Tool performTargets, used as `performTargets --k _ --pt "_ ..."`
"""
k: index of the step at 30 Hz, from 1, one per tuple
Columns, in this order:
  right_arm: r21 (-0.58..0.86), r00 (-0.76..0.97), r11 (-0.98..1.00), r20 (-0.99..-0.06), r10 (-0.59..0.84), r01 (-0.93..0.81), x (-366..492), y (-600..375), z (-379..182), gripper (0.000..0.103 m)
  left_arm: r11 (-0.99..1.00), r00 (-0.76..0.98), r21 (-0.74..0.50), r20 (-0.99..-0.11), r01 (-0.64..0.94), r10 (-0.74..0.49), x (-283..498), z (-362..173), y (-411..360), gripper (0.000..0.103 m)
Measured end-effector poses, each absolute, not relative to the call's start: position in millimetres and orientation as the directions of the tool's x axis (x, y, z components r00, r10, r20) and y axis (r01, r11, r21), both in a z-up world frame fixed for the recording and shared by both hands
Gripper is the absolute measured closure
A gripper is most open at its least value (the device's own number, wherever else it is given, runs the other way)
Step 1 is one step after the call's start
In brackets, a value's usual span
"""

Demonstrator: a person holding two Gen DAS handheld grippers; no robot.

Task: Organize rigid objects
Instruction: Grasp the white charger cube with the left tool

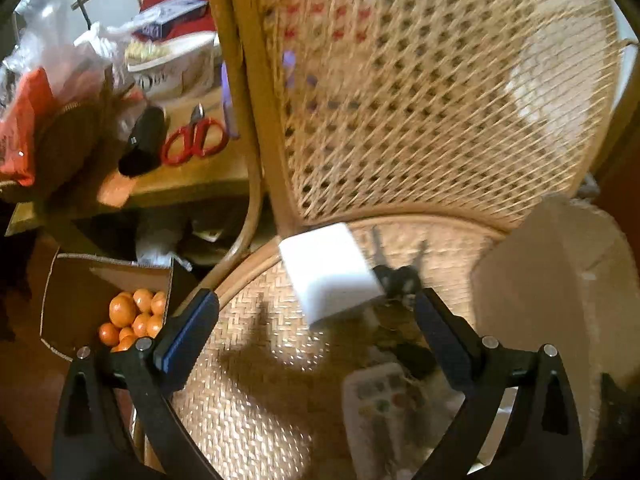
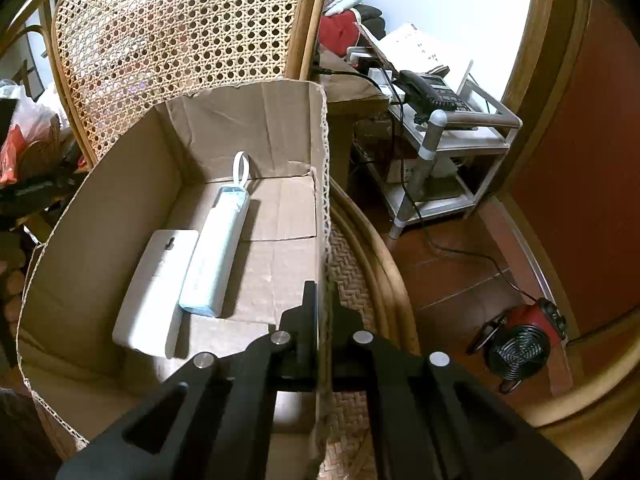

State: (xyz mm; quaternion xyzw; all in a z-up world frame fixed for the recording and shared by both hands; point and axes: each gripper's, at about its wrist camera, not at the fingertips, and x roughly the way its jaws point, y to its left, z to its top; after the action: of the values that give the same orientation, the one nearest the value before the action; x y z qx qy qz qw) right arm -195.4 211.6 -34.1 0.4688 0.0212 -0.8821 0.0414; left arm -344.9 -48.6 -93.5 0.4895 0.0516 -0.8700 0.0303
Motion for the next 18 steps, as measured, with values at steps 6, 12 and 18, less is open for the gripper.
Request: performTargets --k 6,12,18 --pt "0.0 -0.557 -0.995 -0.829 -0.053 0.096 -195 209 -34 0.098 -0.992 -0.474 -0.019 -0.88 0.128 -0.044 -370 -124 -43 0.006" --pt "0.005 -0.559 -0.995 -0.827 -0.063 0.104 -194 207 -34 0.097 -0.993 -0.44 0.004 -0.896 0.119 -0.056 -385 -140 -43 0.005" --pt "0.005 -0.557 -0.994 -0.828 -0.063 0.105 -195 208 -34 0.097 -0.997 -0.44 -0.044 -0.898 0.065 0.011 -387 -135 -42 0.044"
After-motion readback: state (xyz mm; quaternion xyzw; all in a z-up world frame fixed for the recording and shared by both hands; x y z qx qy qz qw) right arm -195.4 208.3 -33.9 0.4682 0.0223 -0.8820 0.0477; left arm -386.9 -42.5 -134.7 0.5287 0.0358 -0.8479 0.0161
